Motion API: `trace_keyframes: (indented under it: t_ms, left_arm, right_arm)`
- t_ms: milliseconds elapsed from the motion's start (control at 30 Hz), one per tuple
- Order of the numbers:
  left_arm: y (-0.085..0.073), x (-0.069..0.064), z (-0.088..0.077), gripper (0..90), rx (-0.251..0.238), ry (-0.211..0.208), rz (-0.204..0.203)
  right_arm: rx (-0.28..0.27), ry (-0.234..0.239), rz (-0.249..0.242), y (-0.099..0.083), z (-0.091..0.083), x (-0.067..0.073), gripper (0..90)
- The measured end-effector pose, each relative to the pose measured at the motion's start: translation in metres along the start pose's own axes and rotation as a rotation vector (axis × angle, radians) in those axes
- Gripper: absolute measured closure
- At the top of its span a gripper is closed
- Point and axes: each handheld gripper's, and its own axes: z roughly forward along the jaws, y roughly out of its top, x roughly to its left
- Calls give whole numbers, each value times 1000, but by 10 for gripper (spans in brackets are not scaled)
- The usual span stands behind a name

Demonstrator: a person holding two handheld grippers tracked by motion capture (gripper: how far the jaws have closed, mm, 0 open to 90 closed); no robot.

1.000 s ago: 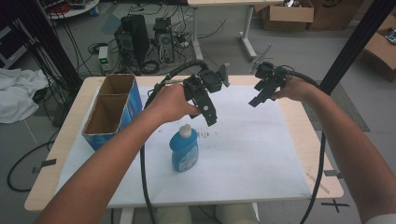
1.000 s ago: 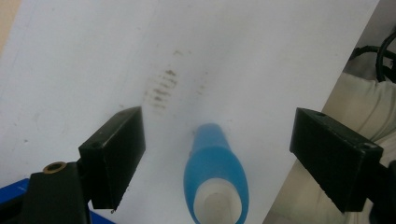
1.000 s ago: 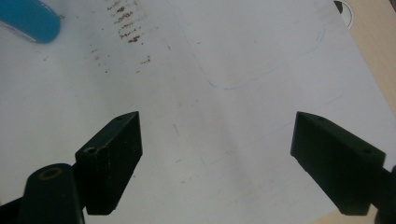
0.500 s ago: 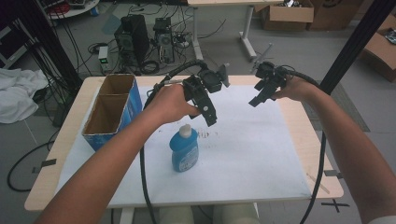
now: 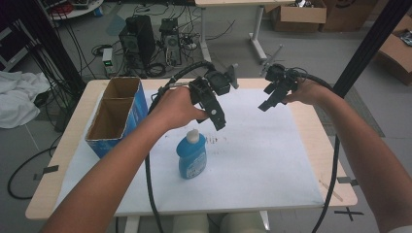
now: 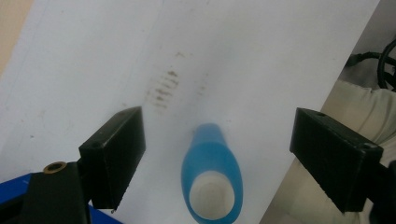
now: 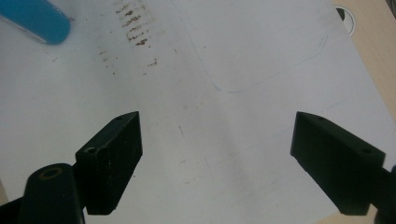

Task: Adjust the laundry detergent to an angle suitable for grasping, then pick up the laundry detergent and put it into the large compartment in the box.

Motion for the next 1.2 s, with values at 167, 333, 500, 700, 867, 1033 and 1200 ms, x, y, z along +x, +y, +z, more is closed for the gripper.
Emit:
trace_keyframes:
  t_ms: [167,333,500,700,867,1033,1200]
  left_arm:
    - [-1,-1,-1,188,-8,5,-2]
    - [-2,-1,-1,188,3,6,-4]
    - [-2,-3,-3,186,-10,1,-20]
    - [-3,-3,-6,178,-10,16,-60]
    - [-9,-2,-9,177,-28,23,-82]
    - [-17,-4,-13,176,-35,45,-125]
    - [-24,-9,-18,176,-55,57,-143]
  right_arm:
    - [-6,-6,3,-1,-4,1,168]
    - [-3,-9,1,-1,-7,2,168]
    - [-6,-10,-5,1,-8,4,168]
    - [-6,-11,-8,0,-10,6,167]
    - [-12,-11,-1,-3,-10,6,166]
    - [-10,-12,-1,-4,-11,7,167]
    - [-11,-13,-12,-2,-13,10,168]
